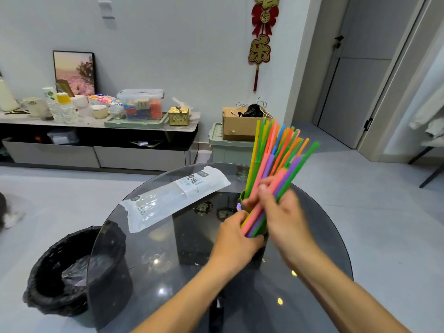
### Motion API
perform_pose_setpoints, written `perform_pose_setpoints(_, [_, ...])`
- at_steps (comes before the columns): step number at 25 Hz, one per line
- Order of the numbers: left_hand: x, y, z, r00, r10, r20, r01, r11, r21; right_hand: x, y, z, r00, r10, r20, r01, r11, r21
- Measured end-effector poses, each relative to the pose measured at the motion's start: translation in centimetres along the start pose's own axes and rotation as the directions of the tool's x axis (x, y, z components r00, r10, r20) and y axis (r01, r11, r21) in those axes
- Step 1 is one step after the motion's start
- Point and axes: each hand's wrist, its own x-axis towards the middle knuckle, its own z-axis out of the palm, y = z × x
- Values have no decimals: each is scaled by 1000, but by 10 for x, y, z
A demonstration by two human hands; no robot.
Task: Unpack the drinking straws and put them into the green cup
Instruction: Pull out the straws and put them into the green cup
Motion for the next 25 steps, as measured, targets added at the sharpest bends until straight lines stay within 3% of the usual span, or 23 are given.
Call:
perform_pose_setpoints(4, [14,6,-19,995,-31,-96,27,999,-47,55,-41,-33,977,-60,-205,132,925,356])
perform_pose_setpoints(8, [26,5,-24,991,6,-133,-1,999,37,81,-39,-30,964,-130,-230,194,939,283])
perform_pose_setpoints(11, [34,2,-20,996,50,-69,-42,992,123,85,-21,-23,983,-111,-148,142,966,218])
perform_pose_setpoints(14, [40,5,-15,997,79,-19,-75,985,155,79,-1,-27,996,-86,-27,88,994,59])
perform_pose_setpoints(19, [40,5,-8,993,114,-31,-108,983,147,71,11,-25,999,43,25,-38,987,-159])
perform_pose_setpoints(21, [39,3,-10,992,122,-21,-117,981,157,70,4,-27,997,-78,-7,68,909,-411])
perform_pose_setpoints(23, [39,3,-13,994,110,2,-109,978,176,70,-8,-36,950,-305,-73,193,753,-629])
perform_pose_setpoints(25, [43,8,-14,997,74,21,-76,979,191,72,-15,-50,899,-406,-165,148,636,-758])
